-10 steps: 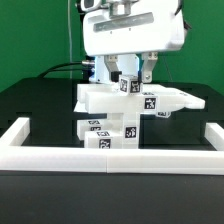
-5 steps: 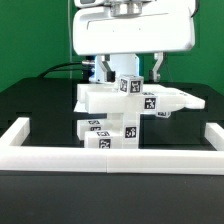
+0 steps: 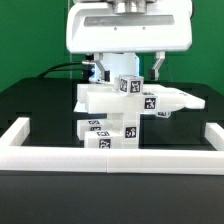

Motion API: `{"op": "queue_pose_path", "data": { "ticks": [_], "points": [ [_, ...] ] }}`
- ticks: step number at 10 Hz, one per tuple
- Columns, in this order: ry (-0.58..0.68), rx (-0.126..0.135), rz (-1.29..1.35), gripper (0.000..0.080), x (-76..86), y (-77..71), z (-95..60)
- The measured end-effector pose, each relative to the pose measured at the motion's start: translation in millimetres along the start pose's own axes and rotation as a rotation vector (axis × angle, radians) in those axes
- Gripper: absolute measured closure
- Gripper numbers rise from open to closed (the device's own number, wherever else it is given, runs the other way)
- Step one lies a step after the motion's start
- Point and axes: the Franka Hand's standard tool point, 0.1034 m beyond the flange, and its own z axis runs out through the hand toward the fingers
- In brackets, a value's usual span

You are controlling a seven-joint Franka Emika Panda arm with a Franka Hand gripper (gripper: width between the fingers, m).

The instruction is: Assemble chair

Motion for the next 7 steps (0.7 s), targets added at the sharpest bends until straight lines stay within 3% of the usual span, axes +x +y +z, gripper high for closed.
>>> {"op": "queue_pose_path", "data": {
  "ticks": [4, 6, 7],
  "points": [
    [-0.006, -0.007, -0.169, 0.0151, -0.9, -1.7, 0.8],
    [-0.006, -0.008, -0.168, 0.0408, -1.1, -1.3, 1.1],
    [-0.006, -0.008, -0.147, 0.0408, -1.1, -1.3, 1.1]
  ]
}}
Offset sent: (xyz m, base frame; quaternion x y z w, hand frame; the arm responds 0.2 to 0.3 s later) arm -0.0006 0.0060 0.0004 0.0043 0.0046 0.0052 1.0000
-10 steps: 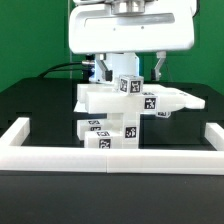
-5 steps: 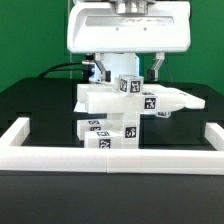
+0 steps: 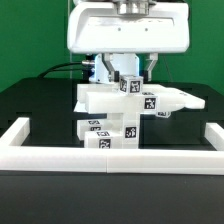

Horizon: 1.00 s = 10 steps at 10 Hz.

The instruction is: Assemble chair

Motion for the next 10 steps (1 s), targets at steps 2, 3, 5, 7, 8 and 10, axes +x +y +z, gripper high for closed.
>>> {"op": "queue_pose_path", "data": {
  "ticks": [2, 3, 5, 7, 8, 10],
  "points": [
    [0.0, 0.0, 0.004, 0.0515, 0.0, 0.0, 0.0],
    [0.001, 0.002, 0.086, 0.0515, 0.0, -0.1, 0.0],
    [0.001, 0.003, 0.236, 0.0515, 0.0, 0.0, 0.0],
    [0.002, 0.003, 0.402, 0.0515, 0.2, 0.3, 0.0],
    [0.002, 0.003, 0.467, 0.0515, 0.1, 0.4, 0.0],
    [0.003, 0.004, 0.621, 0.0515, 0.3, 0.5, -0.1]
  ]
}}
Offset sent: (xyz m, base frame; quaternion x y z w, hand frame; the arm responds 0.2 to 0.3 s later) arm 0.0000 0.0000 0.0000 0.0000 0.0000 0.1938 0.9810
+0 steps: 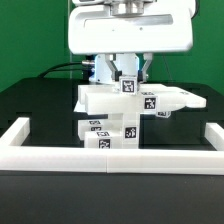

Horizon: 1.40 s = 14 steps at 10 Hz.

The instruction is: Assemble chair

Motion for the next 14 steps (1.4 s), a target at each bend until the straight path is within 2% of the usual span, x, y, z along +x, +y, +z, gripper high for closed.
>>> {"op": "queue_pose_path", "data": {
  "ticks": [9, 12, 14],
  "points": [
    [0.001, 0.008, 0.549, 0.0515, 2.1, 0.1, -1.2],
    [0.0, 0.008, 0.574, 0.0515, 1.7, -0.3, -0.9],
    [0.0, 0.008, 0.544, 0.0226, 1.5, -0.4, -0.6]
  ]
}}
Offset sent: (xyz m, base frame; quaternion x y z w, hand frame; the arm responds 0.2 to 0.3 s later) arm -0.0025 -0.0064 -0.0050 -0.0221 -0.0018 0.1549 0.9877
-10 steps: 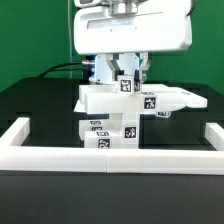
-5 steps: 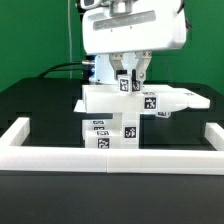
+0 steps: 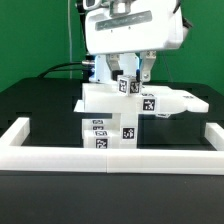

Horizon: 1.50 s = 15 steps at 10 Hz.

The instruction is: Assemble chair

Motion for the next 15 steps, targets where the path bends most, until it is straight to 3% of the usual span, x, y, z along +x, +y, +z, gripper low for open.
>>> {"op": "queue_pose_path", "data": {
  "ticks": [1, 3, 8, 15],
  "points": [
    [0.0, 0.0, -0.013, 0.0174, -1.6, -1.2, 0.1],
    [0.0, 0.0, -0.243, 0.0154, -3.0, -2.6, -0.5],
    [-0.004, -0.001, -0.729, 0.015, -4.6, -1.2, 0.6],
    [-0.008, -0.014, -1.197, 0.015, -3.8, 2.1, 1.6]
  ]
}}
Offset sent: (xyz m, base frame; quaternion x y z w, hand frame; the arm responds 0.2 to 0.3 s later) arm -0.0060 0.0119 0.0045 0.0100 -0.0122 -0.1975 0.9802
